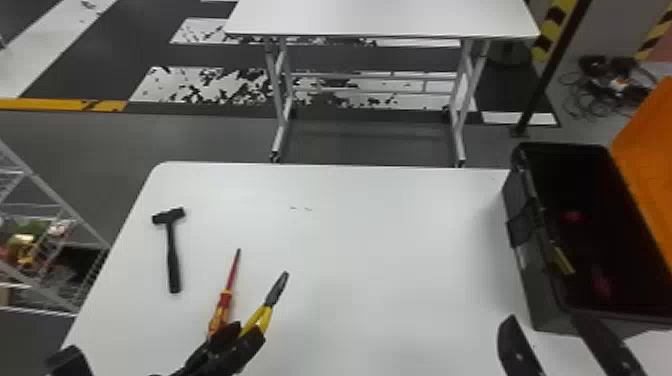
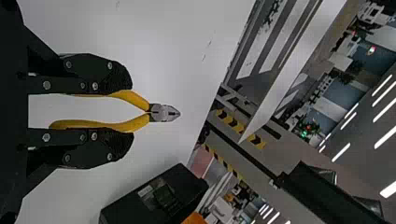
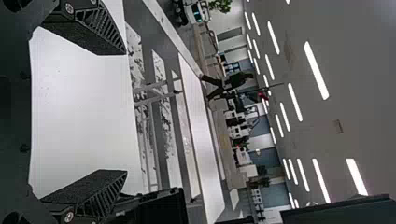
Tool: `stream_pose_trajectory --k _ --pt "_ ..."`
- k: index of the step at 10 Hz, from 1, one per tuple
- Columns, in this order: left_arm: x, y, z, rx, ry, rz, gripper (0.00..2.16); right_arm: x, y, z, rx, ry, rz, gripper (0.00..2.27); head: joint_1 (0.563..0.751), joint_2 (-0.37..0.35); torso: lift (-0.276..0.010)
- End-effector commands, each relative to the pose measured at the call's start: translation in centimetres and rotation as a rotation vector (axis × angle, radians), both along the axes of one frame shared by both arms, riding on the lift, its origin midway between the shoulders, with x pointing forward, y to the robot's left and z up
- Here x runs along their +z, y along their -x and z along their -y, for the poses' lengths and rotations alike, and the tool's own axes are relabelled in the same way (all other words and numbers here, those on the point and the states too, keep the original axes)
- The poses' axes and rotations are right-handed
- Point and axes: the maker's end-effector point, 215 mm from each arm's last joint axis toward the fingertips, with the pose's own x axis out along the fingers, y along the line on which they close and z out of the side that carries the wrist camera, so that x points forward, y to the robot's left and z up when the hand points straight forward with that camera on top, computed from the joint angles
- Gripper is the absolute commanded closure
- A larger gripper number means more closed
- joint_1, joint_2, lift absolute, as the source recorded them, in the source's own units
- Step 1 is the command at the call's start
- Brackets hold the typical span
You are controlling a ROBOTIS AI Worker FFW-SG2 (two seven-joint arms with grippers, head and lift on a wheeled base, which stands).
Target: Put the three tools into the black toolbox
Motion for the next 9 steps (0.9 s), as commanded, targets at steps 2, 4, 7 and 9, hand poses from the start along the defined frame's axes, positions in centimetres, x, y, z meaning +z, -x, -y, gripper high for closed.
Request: stream_pose_trajectory --k 2,4,7,9 --pt "0.0 -0.2 5.0 -0.109 0.025 -0.007 2.14 -4.3 -1.1 -2.9 0.095 -0.055 -0.187 0.10 0.695 0.003 -0.051" --pt "0.2 -0.2 7.0 -0.155 0.022 0.016 2.14 -8.1 -0.2 -5.7 0.203 -0.123 -0.415 0.10 0.695 -0.020 -0.051" --pt "0.8 -0.5 9.7 -0.211 -0.018 0.090 2.14 -10.4 2.6 -9.4 0.355 -0.237 -0.730 0.10 0.695 0.016 -0.051" --pt "0.7 -0.2 11.9 -0.253 -0.058 0.123 2.14 -9.9 2.6 -9.8 0.386 -0.255 -0.804 0.10 0.695 0.012 -0.051"
